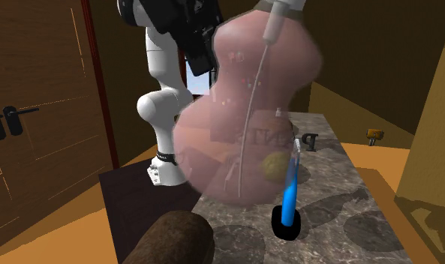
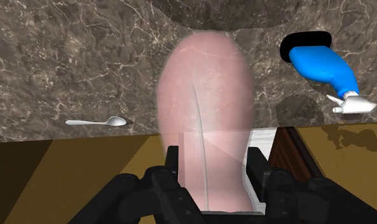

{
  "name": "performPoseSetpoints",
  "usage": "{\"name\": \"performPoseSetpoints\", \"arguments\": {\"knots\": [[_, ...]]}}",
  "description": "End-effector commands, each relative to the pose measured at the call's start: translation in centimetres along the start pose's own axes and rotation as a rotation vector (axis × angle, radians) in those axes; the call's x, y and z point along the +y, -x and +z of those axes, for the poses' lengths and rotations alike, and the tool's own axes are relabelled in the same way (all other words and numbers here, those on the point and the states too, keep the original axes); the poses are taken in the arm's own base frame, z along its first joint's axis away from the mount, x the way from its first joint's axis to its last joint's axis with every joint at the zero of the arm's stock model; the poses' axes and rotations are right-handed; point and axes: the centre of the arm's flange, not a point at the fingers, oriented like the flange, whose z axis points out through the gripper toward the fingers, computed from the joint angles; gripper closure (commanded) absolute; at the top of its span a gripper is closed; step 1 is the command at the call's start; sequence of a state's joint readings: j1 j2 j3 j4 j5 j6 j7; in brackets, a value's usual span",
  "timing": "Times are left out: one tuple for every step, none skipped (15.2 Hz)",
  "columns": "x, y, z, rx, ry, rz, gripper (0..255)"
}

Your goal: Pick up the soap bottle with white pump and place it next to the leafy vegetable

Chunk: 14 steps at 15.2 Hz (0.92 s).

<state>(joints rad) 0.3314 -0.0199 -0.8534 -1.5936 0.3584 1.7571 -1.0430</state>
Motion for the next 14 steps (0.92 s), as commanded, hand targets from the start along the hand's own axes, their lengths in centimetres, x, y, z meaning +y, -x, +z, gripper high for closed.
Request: {"name": "performPoseSetpoints", "arguments": {"knots": [[0.0,-0.4,-1.0,0.001,0.001,0.000,255],[0.0,-0.7,-1.5,0.001,0.001,0.000,255],[0.0,-0.9,-2.0,0.001,0.001,0.000,255],[-0.1,-1.1,-2.5,0.001,0.001,0.000,255],[-0.1,-1.3,-3.0,0.001,0.001,0.000,255],[-0.1,-1.5,-3.5,0.001,0.001,0.000,255],[-0.1,-1.7,-3.9,0.001,0.001,0.000,255],[-0.2,-1.9,-4.4,0.001,0.001,0.000,255],[-0.2,-2.1,-4.9,0.001,0.001,0.000,255],[-1.5,-2.1,-4.9,0.001,0.001,0.000,255],[-2.8,-2.0,-4.8,0.001,0.001,0.000,255],[-4.1,-2.0,-4.8,0.001,0.001,0.000,255],[-5.5,-1.9,-4.7,0.001,0.001,0.000,255],[-6.8,-1.9,-4.7,0.001,0.001,0.000,255]]}}
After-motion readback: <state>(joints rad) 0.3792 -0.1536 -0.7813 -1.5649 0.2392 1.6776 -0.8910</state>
